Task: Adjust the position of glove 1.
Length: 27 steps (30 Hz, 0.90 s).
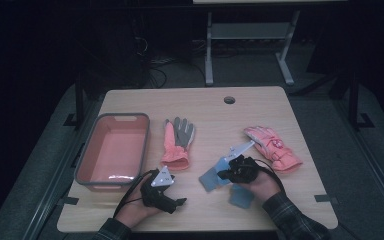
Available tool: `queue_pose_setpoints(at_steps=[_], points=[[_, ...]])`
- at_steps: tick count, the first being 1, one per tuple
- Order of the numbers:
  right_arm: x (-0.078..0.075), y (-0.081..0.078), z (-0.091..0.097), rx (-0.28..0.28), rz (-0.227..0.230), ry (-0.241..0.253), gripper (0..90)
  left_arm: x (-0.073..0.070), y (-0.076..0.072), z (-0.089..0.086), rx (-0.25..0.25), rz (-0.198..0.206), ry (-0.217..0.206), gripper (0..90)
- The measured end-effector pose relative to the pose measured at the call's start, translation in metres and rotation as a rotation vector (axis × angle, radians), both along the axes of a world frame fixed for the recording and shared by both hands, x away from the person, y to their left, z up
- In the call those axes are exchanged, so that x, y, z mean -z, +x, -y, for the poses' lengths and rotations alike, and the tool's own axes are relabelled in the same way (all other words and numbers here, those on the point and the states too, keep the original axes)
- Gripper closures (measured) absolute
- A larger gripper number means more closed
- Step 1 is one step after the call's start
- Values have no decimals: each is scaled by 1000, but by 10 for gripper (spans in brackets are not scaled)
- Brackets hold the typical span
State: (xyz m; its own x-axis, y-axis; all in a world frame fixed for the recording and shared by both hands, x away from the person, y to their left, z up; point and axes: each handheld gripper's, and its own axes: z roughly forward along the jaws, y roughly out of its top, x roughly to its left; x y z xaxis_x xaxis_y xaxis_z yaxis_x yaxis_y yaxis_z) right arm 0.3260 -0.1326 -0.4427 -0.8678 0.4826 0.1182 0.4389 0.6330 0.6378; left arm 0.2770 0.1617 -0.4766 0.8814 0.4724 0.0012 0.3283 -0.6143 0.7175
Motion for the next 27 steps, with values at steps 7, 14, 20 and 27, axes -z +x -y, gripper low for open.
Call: queue_pose_setpoints(at_steps=[7, 14, 20, 27], points=[[4, 25, -16, 50, 18, 1, 900, 0, -1, 0, -10, -5, -5, 109], [13, 25, -28, -5, 0, -9, 900, -4, -1, 0, -31, -26, 31, 135], [16, 19, -37, -83, 9, -20, 900, -12, 0, 0, -53, -52, -15, 226], [3, 14, -18, -29, 17, 18, 797, -23, 10, 12, -65, -102, -28, 291]])
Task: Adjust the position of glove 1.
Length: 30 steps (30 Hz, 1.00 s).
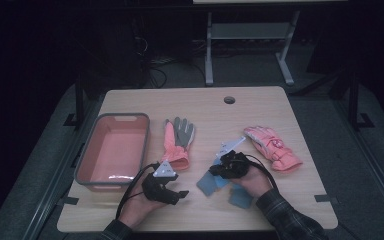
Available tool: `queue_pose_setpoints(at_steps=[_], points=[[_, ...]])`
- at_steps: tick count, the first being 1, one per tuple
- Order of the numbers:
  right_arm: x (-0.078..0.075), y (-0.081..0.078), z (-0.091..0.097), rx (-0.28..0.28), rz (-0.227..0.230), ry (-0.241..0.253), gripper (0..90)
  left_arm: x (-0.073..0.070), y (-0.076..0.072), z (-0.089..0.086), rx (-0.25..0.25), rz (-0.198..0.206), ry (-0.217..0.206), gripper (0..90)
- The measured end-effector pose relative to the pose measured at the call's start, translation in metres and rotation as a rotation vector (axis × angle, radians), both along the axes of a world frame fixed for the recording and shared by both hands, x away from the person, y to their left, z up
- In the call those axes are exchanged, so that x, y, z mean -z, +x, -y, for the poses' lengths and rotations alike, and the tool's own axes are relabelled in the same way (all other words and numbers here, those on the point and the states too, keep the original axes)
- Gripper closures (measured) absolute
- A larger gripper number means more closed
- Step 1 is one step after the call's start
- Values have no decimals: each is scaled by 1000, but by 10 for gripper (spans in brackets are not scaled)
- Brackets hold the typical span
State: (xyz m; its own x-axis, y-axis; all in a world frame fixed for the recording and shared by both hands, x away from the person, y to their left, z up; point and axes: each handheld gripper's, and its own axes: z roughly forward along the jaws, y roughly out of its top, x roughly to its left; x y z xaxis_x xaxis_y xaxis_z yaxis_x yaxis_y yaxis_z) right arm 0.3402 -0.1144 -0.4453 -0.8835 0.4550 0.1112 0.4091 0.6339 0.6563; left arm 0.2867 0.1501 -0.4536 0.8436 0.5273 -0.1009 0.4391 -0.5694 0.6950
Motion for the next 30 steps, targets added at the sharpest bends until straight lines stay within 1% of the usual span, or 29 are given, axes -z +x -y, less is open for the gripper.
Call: queue_pose_setpoints(at_steps=[1, 2, 3, 4, 5, 6, 7, 8, 9, 10, 11, 13, 14, 15, 16, 18, 19, 21, 22, 23, 24, 25, 27, 29, 30], points=[[-2, -2, 4, 17, -2, 9, 766, -1, 2, 2, 13, -1, -8, 328], [-3, -4, 9, 24, 4, 4, 740, -2, 3, 4, 8, -2, -20, 363], [-4, -5, 14, 29, 19, -1, 706, -3, 4, 6, 19, 0, -22, 356], [-4, -5, 14, 29, 19, -1, 706, -3, 4, 6, 19, 0, -22, 351], [-7, -10, 25, 57, 23, 18, 636, -5, 5, 9, 37, 4, -22, 342], [-8, -12, 28, 62, 26, 21, 608, -5, 6, 12, 62, -8, -19, 366], [-9, -13, 33, 75, 32, 24, 576, -6, 7, 14, 83, -8, -2, 389], [-10, -13, 37, 88, 36, 19, 562, -7, 7, 18, 106, -7, 4, 393], [-10, -14, 41, 98, 39, 25, 555, -8, 7, 21, 118, 1, 16, 405], [-11, -15, 44, 107, 39, 31, 541, -11, 9, 27, 118, 15, 38, 410], [-11, -18, 51, 125, 42, 35, 528, -12, 10, 32, 118, 15, 34, 407], [-11, -21, 58, 134, 49, 36, 525, -15, 14, 37, 122, 12, 41, 411], [-11, -25, 64, 142, 51, 30, 525, -16, 16, 40, 120, 10, 32, 421], [-11, -27, 68, 150, 50, 33, 534, -18, 19, 43, 115, 4, 26, 430], [-11, -30, 73, 152, 51, 28, 569, -19, 22, 46, 108, 2, 21, 447], [-10, -36, 82, 154, 44, 25, 682, -22, 27, 50, 99, 4, 36, 479], [-10, -39, 86, 164, 42, 27, 765, -23, 30, 52, 85, 3, 38, 502], [-9, -46, 96, 173, 26, 31, 864, -25, 35, 55, 63, -14, 22, 551], [-9, -48, 98, 175, 24, 26, 889, -26, 37, 57, 54, -22, 25, 567], [-7, -50, 102, 173, 19, 18, 898, -27, 40, 60, 51, -17, 42, 600], [-6, -54, 105, 183, 4, 19, 898, -26, 41, 61, 47, -13, 45, 615], [-5, -56, 108, 184, 0, 8, 899, -26, 42, 63, 45, -21, 50, 634], [-1, -60, 112, 192, -15, -1, 898, -24, 46, 69, 45, -42, 48, 686], [2, -64, 115, 195, -20, -14, 898, -20, 48, 73, 44, -45, 61, 714], [2, -66, 116, 199, -27, -18, 898, -18, 48, 75, 37, -47, 52, 714]])
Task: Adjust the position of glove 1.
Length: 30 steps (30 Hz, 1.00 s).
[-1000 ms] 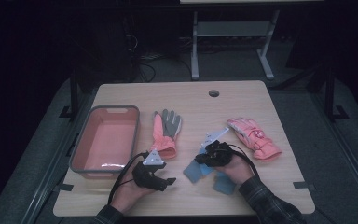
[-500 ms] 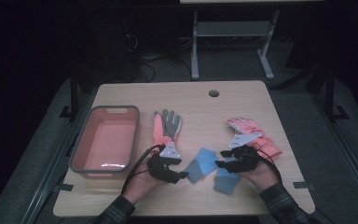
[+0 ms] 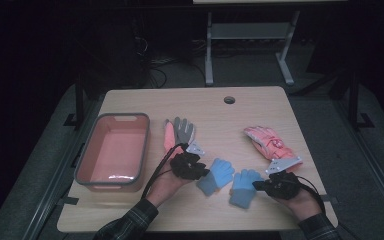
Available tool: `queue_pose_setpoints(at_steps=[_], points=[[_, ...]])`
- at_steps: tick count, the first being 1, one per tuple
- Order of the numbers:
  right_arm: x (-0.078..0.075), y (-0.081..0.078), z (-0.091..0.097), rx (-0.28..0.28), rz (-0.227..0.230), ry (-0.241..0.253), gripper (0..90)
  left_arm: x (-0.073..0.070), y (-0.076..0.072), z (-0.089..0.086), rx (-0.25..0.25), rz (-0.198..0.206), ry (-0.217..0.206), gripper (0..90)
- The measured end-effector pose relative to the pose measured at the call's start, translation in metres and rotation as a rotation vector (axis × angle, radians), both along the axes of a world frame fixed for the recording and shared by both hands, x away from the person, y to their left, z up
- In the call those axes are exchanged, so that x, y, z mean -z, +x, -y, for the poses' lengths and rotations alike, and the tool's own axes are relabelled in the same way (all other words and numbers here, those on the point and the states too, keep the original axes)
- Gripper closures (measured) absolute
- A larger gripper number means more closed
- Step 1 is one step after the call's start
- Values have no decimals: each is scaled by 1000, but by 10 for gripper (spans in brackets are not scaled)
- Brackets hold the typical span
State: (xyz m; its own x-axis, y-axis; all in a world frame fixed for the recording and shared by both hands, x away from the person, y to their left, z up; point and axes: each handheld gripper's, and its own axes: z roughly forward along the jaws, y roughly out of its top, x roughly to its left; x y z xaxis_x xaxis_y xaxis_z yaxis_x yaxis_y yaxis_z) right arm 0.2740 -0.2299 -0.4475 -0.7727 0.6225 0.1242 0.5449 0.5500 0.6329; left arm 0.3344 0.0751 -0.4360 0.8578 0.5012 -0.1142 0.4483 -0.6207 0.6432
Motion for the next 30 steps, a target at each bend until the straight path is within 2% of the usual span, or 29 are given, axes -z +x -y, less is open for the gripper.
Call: queue_pose_setpoints(at_steps=[2, 3, 4, 6, 7, 9, 14, 17, 22, 27, 30], points=[[1, -1, 1, 2, 2, -9, 898, 1, 0, 1, -1, -3, 4, 681], [1, -2, 1, 3, 0, -9, 898, 3, 2, 2, -2, 2, 21, 670], [2, -2, 1, 2, 0, -14, 897, 5, 2, 3, -15, -5, 10, 653], [4, -4, 0, -3, -4, -21, 898, 7, 4, 3, -13, -13, 25, 642], [5, -5, 0, -3, -9, -26, 897, 9, 5, 4, -24, -24, 9, 635], [6, -6, 0, -5, -10, -29, 898, 11, 6, 5, -29, -40, 9, 620], [8, -7, -1, -5, -16, -42, 898, 17, 5, 11, -19, -39, 52, 615], [8, -7, -1, -9, -19, -41, 898, 20, 5, 12, -18, -44, 58, 662], [9, -6, -4, -27, -19, -42, 898, 20, 7, 11, 13, -57, 44, 846], [10, -6, -12, -50, -19, -43, 898, 17, 8, 7, -16, -57, 20, 871], [10, -6, -17, -62, -13, -37, 898, 12, 10, 2, -22, -40, 27, 873]])
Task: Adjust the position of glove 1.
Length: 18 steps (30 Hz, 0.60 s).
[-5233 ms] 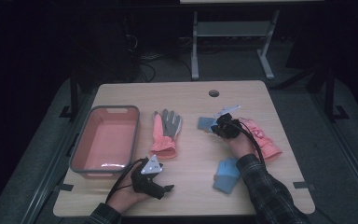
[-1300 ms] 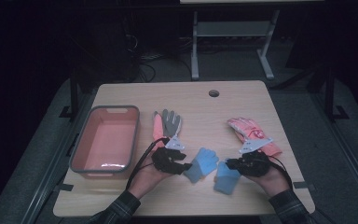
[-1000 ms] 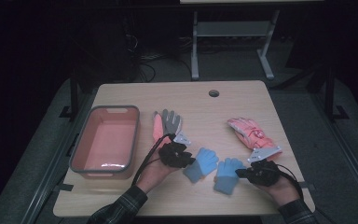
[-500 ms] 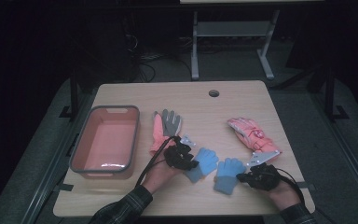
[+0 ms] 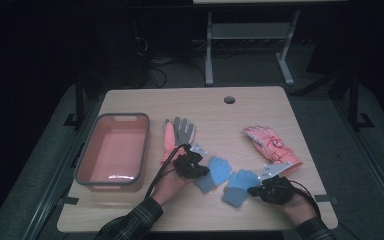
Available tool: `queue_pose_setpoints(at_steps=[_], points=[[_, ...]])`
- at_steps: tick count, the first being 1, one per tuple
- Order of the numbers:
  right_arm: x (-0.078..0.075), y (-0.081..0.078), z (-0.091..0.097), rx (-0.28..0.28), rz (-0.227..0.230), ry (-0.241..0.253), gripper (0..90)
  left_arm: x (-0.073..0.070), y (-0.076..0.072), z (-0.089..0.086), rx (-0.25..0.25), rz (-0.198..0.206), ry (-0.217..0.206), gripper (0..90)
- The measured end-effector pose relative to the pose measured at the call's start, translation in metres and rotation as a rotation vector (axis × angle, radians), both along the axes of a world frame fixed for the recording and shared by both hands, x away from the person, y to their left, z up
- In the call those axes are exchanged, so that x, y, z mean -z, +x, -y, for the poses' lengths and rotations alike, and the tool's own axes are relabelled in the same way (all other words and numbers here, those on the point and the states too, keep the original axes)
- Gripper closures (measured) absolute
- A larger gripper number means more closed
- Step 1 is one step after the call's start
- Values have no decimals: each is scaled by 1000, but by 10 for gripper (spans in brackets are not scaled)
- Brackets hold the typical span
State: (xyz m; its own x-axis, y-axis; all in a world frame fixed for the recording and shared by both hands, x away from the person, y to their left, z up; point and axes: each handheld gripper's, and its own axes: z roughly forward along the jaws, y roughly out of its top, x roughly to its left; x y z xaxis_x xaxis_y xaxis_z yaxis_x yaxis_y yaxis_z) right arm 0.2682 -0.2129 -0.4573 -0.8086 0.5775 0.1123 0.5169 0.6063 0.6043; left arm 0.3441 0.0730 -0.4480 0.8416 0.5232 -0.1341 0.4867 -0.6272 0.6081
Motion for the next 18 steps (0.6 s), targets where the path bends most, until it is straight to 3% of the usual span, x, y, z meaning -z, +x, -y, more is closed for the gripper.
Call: queue_pose_setpoints(at_steps=[10, 15, 18], points=[[0, 4, -16, -32, 8, 7, 898, -5, 2, -4, -25, 27, -24, 874], [0, 8, -28, -53, 14, 14, 899, -11, -1, -6, -22, 8, -87, 873], [0, 11, -33, -58, 20, 14, 899, -13, 0, -7, -10, 11, -89, 874]])
